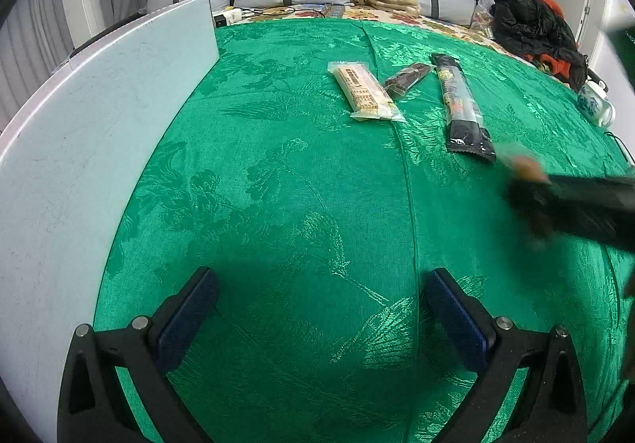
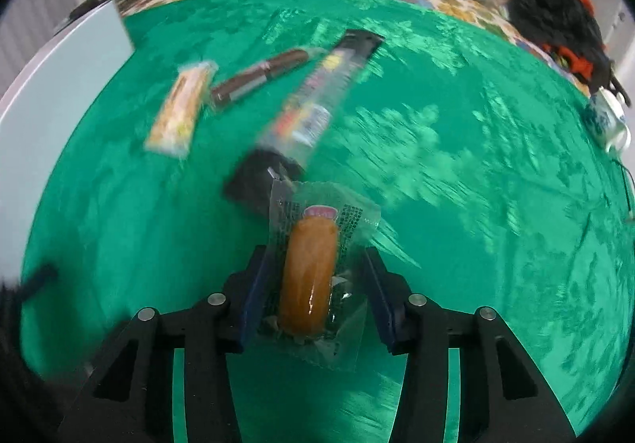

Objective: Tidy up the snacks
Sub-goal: 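Lower the right tool onto the wrapped orange sausage and close on it, then hold the wrapped sausage in the right tool while the left tool grasps the granola bar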

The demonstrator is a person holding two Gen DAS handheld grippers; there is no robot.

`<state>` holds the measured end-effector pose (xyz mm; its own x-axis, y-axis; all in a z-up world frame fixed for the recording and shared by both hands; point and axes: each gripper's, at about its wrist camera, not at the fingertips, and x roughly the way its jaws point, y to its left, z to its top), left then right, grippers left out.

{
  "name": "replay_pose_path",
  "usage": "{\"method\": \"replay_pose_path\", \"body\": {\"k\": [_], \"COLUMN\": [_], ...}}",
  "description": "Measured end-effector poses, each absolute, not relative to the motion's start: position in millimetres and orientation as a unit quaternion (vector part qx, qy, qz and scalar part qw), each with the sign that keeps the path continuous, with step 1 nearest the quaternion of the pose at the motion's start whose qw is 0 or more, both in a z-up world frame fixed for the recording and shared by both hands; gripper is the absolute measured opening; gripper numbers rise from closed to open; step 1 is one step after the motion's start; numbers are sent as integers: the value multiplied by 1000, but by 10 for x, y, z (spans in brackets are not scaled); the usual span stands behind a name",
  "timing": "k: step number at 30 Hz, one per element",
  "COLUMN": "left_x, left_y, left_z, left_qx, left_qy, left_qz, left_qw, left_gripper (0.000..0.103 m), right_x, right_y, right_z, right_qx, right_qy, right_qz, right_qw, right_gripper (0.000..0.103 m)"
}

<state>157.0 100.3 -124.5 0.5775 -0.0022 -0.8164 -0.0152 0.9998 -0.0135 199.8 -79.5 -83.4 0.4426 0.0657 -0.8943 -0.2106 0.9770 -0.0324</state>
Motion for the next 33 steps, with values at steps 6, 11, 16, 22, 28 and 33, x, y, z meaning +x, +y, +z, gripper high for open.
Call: {"method": "replay_pose_path", "body": {"k": [6, 11, 16, 22, 28, 33], "left_x": [1573, 1575, 1577, 1569, 1572, 1576], "left_y": [1001, 1007, 998, 1003, 1004, 1010], "left_z": [-1246, -1248, -1246, -1238, -1239, -1240], "left_qx": [-10, -10, -10, -10, -10, -11], "left_qy": [460, 460, 460, 460, 460, 460], "left_qz": [4, 4, 4, 4, 4, 4], "left_qw": [888, 888, 888, 888, 888, 888], "left_gripper": [103, 103, 103, 103, 103, 103], "right_x": [1761, 1684, 1573, 1627, 1603, 1605], "right_y": [-1475, -2077, -2177, -2237, -2257, -2259], "right_z": [-802, -824, -870, -898, -902, -902], "right_qx": [-134, -87, -67, -48, -48, -47], "right_qy": [491, 469, 441, 449, 449, 449], "right_qz": [94, 94, 96, 88, 85, 85], "right_qw": [856, 874, 890, 888, 888, 888], "right_gripper": [50, 58, 77, 85, 86, 86]}}
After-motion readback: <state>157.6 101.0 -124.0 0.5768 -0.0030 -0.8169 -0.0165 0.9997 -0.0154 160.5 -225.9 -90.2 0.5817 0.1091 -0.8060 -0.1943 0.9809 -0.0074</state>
